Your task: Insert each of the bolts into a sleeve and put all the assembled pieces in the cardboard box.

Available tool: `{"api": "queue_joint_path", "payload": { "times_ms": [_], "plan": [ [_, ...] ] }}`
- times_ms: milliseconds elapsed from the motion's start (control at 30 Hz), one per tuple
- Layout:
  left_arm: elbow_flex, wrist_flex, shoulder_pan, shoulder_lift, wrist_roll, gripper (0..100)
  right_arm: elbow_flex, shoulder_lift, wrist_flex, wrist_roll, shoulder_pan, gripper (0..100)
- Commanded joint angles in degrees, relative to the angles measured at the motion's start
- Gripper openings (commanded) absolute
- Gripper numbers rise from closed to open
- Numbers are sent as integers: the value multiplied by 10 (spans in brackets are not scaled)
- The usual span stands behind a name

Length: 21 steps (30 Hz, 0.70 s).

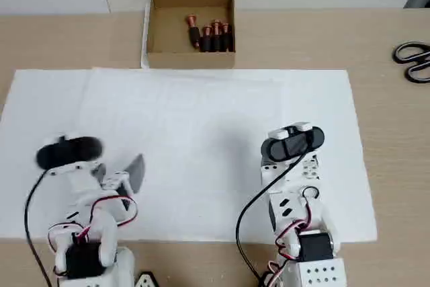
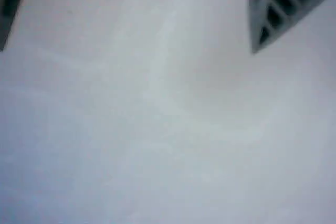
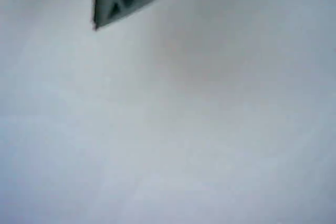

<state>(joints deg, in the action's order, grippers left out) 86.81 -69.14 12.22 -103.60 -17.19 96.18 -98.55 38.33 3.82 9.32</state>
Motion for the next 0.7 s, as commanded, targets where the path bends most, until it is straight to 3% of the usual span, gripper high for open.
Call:
{"api": "queue_joint_path", "payload": {
  "times_ms": [0, 233, 667],
  "plan": [
    [9, 12, 14, -6, 8, 281, 5, -22, 34, 3, -1, 221],
    [22, 13, -33, -6, 117, 281, 5, -23, 84, 2, 0, 221],
    [49, 19, -41, -6, 120, 281, 4, -25, 106, 2, 0, 221]
  ]
}}
